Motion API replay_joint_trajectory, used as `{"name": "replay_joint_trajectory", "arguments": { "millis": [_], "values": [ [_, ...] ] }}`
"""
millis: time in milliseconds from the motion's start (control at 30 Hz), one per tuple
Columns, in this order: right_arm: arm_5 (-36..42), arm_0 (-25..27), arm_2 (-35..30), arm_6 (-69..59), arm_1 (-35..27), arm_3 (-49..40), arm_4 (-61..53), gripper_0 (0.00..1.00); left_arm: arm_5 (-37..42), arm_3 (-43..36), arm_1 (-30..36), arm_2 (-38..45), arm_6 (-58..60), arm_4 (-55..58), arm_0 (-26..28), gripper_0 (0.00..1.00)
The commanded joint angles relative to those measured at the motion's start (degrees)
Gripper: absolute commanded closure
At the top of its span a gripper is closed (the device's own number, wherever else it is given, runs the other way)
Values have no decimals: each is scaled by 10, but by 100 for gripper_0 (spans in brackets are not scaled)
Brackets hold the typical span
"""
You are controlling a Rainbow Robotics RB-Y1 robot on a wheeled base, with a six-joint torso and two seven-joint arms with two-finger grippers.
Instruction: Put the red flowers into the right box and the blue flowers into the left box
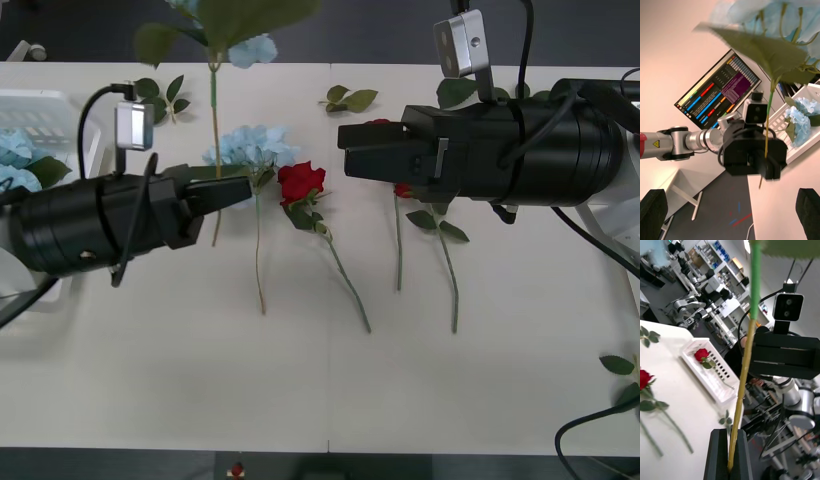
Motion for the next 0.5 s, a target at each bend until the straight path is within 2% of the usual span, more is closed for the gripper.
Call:
{"name": "replay_joint_trajectory", "arguments": {
  "millis": [33,200,400,500],
  "values": [
    [-1,-18,1,-30,-17,-22,17,0,70,58,51,52,8,-12,-8,100],
    [-1,-21,1,-80,-53,-23,55,0,136,130,83,121,28,-91,-10,100],
    [36,-49,2,-197,-135,-23,154,0,225,199,108,230,214,-254,-11,100],
    [68,-65,3,-268,-155,-23,215,0,268,216,110,284,280,-333,-11,100]
  ]
}}
